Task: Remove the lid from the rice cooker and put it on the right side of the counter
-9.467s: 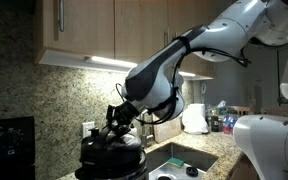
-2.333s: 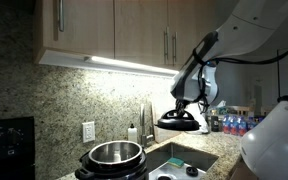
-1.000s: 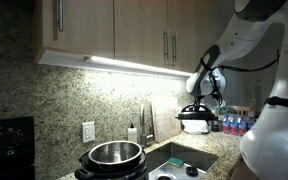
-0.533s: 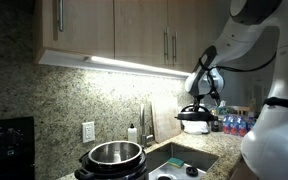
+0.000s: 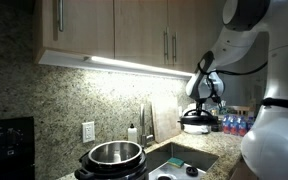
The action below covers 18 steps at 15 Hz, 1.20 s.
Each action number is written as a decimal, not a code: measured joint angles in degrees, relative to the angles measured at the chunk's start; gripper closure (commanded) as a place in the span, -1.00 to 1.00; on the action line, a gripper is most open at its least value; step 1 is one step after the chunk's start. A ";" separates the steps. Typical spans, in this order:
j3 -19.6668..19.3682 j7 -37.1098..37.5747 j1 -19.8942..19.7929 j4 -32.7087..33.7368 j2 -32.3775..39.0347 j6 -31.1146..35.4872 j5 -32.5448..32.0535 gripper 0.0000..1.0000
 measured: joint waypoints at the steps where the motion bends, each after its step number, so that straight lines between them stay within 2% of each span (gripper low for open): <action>1: -0.34 0.13 -0.04 0.95 0.76 0.00 0.48 0.96; 6: -1.87 5.36 -0.54 7.78 6.05 0.70 2.22 0.96; 13: -5.07 21.11 -1.02 19.59 17.68 2.45 -1.22 0.95; 18: -13.90 32.10 3.80 26.96 26.91 3.24 -3.23 0.96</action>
